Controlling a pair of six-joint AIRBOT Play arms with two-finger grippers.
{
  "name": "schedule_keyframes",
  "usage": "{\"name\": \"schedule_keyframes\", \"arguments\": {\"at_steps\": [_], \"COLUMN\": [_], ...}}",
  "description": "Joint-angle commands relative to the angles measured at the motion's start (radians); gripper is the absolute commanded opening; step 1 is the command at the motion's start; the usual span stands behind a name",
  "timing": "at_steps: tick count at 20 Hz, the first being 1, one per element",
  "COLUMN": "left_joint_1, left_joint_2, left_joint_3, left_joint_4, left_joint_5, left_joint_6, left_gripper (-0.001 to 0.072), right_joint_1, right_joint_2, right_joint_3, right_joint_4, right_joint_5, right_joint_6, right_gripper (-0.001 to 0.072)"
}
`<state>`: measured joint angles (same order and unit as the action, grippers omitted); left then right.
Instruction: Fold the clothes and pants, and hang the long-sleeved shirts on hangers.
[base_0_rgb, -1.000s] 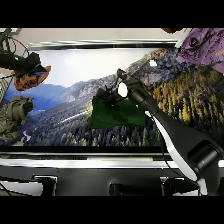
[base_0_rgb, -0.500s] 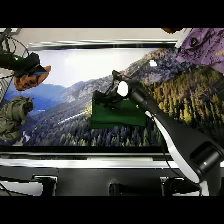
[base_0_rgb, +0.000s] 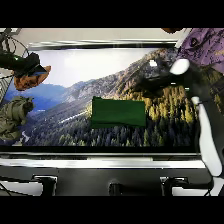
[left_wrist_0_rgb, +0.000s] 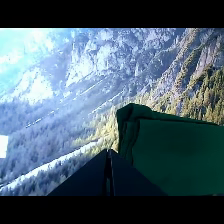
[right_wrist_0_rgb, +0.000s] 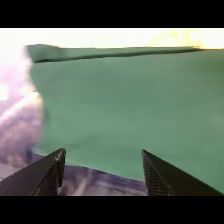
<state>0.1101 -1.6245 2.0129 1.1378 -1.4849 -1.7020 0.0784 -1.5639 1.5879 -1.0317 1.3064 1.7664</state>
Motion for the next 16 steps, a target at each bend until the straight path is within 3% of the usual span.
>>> {"name": "schedule_keyframes", "arguments": {"at_steps": [1, 4, 9, 11, 16], "left_joint_1": [0.001, 0.001, 0.0, 0.0, 0.0], "left_joint_2": [0.001, 0.001, 0.001, 0.001, 0.001], "left_joint_3": [0.0, 0.0, 0.0, 0.0, 0.0], "left_joint_4": [0.0, -0.001, -0.005, -0.012, -0.03], "left_joint_5": [0.0, 0.0, 0.0, 0.0, 0.0], "left_joint_6": [0.0, 0.0, 0.0, -0.001, 0.0], "left_gripper": [0.0017, 0.0017, 0.0018, 0.0017, 0.0017], "right_joint_1": [-0.254, -0.364, -0.368, -0.353, -0.299], "right_joint_2": [-0.022, -0.061, -0.153, -0.191, -0.245], "right_joint_3": [-0.093, -0.221, -0.36, -0.374, -0.374], "right_joint_4": [0.199, 0.272, 0.344, 0.404, 0.428], "right_joint_5": [0.137, 0.122, 0.029, -0.002, -0.043], "right_joint_6": [-0.283, -0.414, -0.55, -0.583, -0.592], "right_gripper": [0.0558, 0.0554, 0.0515, 0.0468, 0.0442]}}
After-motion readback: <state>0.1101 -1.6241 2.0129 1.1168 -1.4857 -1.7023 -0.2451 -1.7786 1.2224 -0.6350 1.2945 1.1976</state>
